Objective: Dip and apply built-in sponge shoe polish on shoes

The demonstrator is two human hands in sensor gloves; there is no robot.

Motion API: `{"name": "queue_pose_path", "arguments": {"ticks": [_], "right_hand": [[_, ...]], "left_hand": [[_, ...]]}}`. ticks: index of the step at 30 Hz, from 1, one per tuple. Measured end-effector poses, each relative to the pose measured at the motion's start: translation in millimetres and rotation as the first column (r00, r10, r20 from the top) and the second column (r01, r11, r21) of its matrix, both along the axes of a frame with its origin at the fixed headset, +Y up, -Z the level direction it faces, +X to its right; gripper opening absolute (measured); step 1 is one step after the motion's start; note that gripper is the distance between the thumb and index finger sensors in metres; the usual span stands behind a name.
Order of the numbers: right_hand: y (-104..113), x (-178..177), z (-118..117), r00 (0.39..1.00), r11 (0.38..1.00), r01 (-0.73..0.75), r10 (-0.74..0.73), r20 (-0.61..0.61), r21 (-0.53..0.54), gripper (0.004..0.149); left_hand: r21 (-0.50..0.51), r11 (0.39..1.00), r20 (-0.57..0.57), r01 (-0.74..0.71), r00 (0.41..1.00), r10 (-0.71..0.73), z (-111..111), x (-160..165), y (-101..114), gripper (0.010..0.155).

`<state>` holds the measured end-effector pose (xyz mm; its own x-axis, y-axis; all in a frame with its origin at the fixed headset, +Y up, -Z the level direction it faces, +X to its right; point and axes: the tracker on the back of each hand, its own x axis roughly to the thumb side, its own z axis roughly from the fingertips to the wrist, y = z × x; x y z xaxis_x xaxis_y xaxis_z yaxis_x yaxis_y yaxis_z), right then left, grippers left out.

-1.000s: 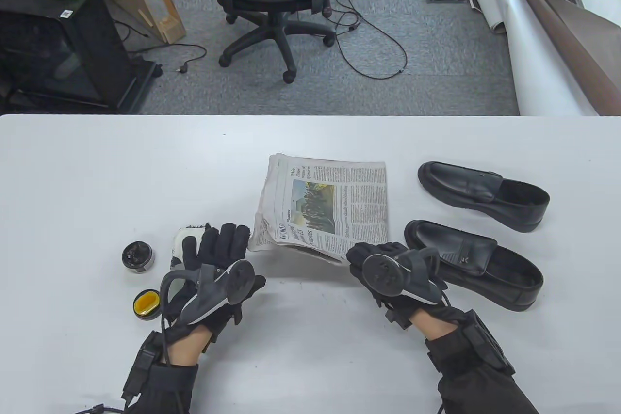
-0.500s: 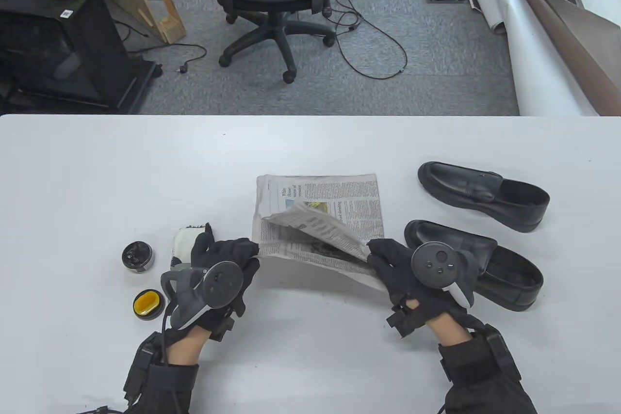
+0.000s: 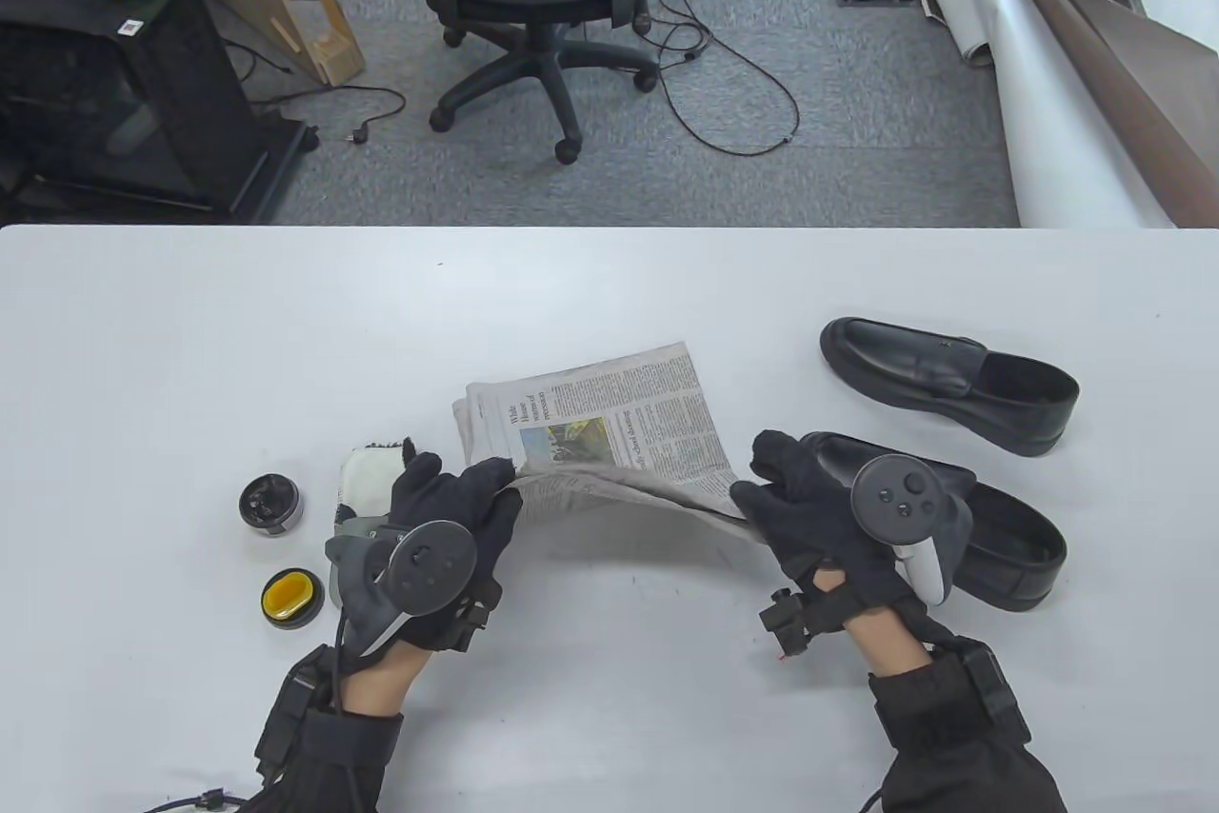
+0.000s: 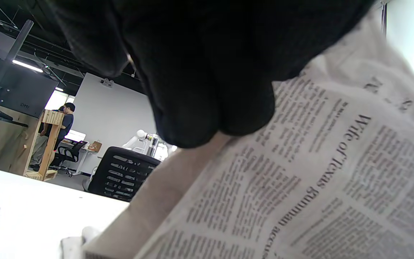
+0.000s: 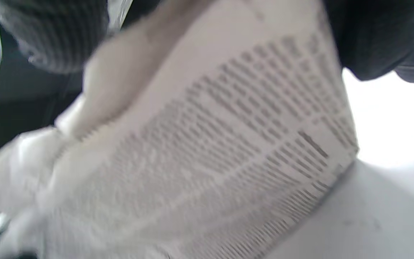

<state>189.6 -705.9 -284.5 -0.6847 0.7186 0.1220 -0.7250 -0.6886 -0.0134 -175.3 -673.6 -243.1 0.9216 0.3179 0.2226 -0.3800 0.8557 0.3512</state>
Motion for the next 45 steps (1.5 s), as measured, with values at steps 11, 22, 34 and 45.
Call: {"name": "queue_pose_path", "arguments": {"ticks": [11, 22, 34, 45], "right_hand": [[0.6, -34.4, 14.5, 0.909, 0.961, -0.276, 0.273, -0.316, 0.037, 0.092], [-0.7, 1.2, -0.5, 0.998, 0.994, 0.063, -0.065, -0.025, -0.089, 0.052], [0.5, 41.2, 0.1, 0.849, 0.868, 0.494, -0.493, 0.192, 0.046, 0.046], [1.9, 69.4, -10.7, 0.721, 0.729, 0.681, -0.684, 0.112, 0.069, 0.045]], "left_hand": [[0.027, 1.000, -0.036, -0.011, 0.999, 0.011, 2.0, -1.9, 2.1, 0.041], [0.017, 0.999, 0.010, 0.033, 0.999, -0.033, 5.7, 1.9, -0.2, 0.040], [-0.039, 0.999, 0.144, -0.024, 0.989, 0.029, 2.1, -3.8, -7.9, 0.041], [-0.351, 0.936, 0.413, -0.018, 0.894, 0.172, -9.3, -13.2, -19.7, 0.064]]}}
